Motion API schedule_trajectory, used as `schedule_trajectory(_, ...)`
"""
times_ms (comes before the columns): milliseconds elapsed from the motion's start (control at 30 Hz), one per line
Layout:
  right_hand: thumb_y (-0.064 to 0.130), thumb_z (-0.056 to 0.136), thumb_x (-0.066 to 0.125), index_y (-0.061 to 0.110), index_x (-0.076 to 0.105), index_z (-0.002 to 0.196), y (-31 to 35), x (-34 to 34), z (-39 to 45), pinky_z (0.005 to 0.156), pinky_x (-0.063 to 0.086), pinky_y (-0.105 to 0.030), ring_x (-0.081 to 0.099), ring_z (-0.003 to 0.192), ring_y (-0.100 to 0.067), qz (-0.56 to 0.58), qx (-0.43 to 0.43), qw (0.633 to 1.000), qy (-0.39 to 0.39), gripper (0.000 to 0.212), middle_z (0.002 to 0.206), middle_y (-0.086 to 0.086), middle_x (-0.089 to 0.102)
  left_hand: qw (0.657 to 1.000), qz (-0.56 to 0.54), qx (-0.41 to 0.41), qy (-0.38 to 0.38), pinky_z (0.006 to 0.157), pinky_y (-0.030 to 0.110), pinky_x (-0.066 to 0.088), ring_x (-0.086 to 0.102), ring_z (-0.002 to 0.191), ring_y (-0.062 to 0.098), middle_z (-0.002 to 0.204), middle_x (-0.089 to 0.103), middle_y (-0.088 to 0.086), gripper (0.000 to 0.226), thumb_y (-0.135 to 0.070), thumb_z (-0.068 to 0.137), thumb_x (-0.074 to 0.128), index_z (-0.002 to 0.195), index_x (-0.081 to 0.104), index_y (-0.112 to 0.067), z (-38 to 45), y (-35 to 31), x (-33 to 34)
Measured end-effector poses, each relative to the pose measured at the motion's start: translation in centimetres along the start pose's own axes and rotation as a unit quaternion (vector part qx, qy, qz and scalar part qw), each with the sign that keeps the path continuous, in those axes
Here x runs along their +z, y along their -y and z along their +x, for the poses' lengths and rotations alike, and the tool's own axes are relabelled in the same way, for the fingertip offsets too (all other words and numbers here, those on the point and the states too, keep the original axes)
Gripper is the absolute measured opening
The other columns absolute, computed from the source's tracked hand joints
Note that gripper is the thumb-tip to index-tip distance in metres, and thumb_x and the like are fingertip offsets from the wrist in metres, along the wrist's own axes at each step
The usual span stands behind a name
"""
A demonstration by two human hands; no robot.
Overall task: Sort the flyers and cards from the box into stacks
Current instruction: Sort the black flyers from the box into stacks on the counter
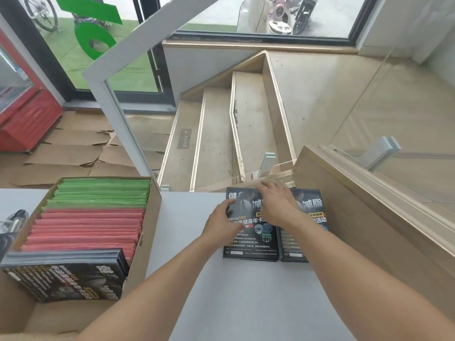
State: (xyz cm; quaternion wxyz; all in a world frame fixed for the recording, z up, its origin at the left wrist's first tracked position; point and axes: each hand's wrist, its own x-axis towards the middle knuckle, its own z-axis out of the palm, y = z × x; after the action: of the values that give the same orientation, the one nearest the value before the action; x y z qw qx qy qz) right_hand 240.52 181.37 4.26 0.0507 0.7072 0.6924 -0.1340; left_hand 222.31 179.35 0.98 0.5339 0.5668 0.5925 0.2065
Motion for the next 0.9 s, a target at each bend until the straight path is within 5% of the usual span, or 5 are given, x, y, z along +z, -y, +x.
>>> schedule_trajectory(167, 0.01, 0.092, 0.049, 0.02, 0.016, 0.161, -0.7, -0.4, 3.3, 0.126, -0.002, -0.048, 0.011, 0.154, -0.026, -0.035, -0.038, 0.997, 0.06, 0.077, 0.167, -0.004, 0.018, 0.997, 0.061, 0.038, 0.021, 0.11, 0.038, 0.046, 0.033, 0.146, 0.013, 0.166, 0.016, -0.009, 0.12, -0.024, 0.062, 0.094, 0.156, 0.02, -0.04, -1.3, 1.6, 0.6)
schedule_trajectory(300, 0.012, 0.094, 0.044, 0.02, 0.037, 0.153, -0.9, -0.1, 4.7, 0.126, -0.001, -0.051, 0.042, 0.141, -0.027, -0.038, -0.046, 0.993, 0.102, 0.06, 0.147, -0.007, 0.053, 0.978, 0.184, 0.067, 0.067, 0.116, 0.027, 0.033, 0.004, 0.149, 0.004, 0.161, -0.025, -0.022, 0.138, -0.028, 0.067, 0.092, 0.157, -0.012, -0.046, -3.4, 2.9, 1.6)
schedule_trajectory(533, 0.022, 0.093, 0.051, 0.017, 0.058, 0.125, -0.5, 0.8, 4.9, 0.11, 0.037, -0.045, 0.059, 0.114, -0.028, -0.068, -0.058, 0.993, 0.074, 0.033, 0.123, -0.006, 0.065, 0.978, 0.183, 0.102, 0.004, 0.119, 0.029, 0.033, 0.001, 0.155, 0.01, 0.167, -0.012, -0.016, 0.105, -0.021, 0.087, 0.072, 0.159, -0.001, -0.042, -4.6, 3.6, 3.1)
schedule_trajectory(767, 0.013, 0.094, 0.046, 0.013, 0.039, 0.149, -0.6, 1.4, 3.6, 0.122, 0.024, -0.044, 0.04, 0.141, -0.028, -0.089, -0.081, 0.992, 0.031, 0.056, 0.152, -0.01, 0.044, 0.976, 0.188, 0.107, 0.01, 0.117, 0.026, 0.034, 0.006, 0.155, 0.01, 0.167, -0.013, -0.015, 0.105, -0.022, 0.084, 0.074, 0.16, 0.003, -0.039, -4.8, 3.6, 2.9)
schedule_trajectory(900, 0.016, 0.098, 0.044, 0.02, 0.04, 0.149, 1.5, 2.7, -0.3, 0.122, 0.017, -0.038, 0.033, 0.143, -0.025, -0.008, -0.1, 0.992, -0.071, 0.052, 0.153, -0.004, 0.041, 0.985, 0.138, 0.107, -0.013, 0.105, 0.012, 0.027, 0.004, 0.142, -0.01, 0.165, -0.013, -0.018, 0.115, -0.031, 0.077, 0.084, 0.16, 0.004, -0.036, -5.5, 4.0, 2.9)
